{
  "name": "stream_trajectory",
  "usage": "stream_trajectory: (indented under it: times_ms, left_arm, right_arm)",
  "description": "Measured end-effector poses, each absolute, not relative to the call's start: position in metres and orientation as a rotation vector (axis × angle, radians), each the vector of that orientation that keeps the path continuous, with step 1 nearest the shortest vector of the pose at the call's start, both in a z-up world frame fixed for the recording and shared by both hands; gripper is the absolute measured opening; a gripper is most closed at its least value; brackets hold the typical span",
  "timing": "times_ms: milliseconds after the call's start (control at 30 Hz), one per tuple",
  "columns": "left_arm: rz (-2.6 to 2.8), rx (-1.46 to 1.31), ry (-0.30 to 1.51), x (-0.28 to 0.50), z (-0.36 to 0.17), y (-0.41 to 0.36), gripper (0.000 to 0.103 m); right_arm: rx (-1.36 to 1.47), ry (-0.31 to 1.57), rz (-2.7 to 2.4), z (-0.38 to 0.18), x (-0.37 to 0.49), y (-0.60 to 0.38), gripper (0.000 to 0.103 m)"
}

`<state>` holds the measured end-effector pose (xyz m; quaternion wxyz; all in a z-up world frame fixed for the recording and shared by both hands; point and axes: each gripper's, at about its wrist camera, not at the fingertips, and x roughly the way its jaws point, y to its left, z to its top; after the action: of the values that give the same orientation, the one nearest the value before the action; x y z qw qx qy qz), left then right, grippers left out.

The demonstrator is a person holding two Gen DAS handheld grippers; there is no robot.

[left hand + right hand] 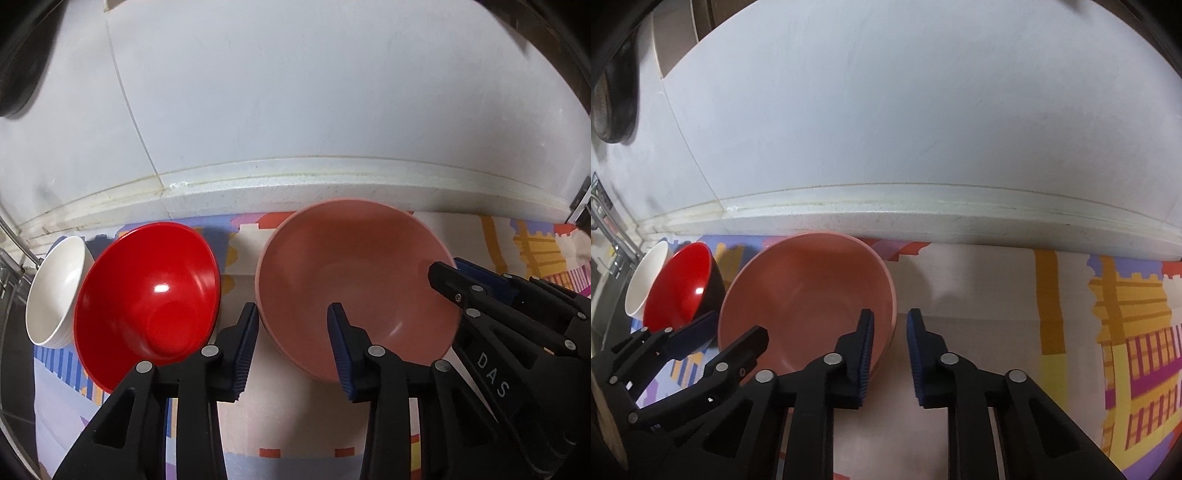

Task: Organize plates and bowls
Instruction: 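Close the left gripper on the pink bowl's rim and lift it, then carry the pink bowl with the left gripper across the mat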

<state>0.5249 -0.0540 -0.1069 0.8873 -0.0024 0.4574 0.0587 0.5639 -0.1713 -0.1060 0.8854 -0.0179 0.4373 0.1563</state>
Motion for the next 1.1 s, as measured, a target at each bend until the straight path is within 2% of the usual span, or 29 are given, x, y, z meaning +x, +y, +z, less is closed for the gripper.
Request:
stream_trajectory:
  times_ms: [333,700,1100]
  left_arm:
    - [0.140,0.009,0.954,0.530,-0.111,-0.051,0.020]
    - [0.082,-0.004,0.924,0.507,-0.088,-0.052,0.020]
    - [-0.022,-0.001,0.892,0.452,-0.064,-0.069,0.020]
  right_arm:
    - [-0.055,0.913,0.318,-0.110,0.560,-0.170,0.012]
    - [-0.046,0.896,0.301,-0.092,0.543,-0.179,0.012]
    - [-0.017,0.889,0.234,-0.064,0.485,-0.204,0.012]
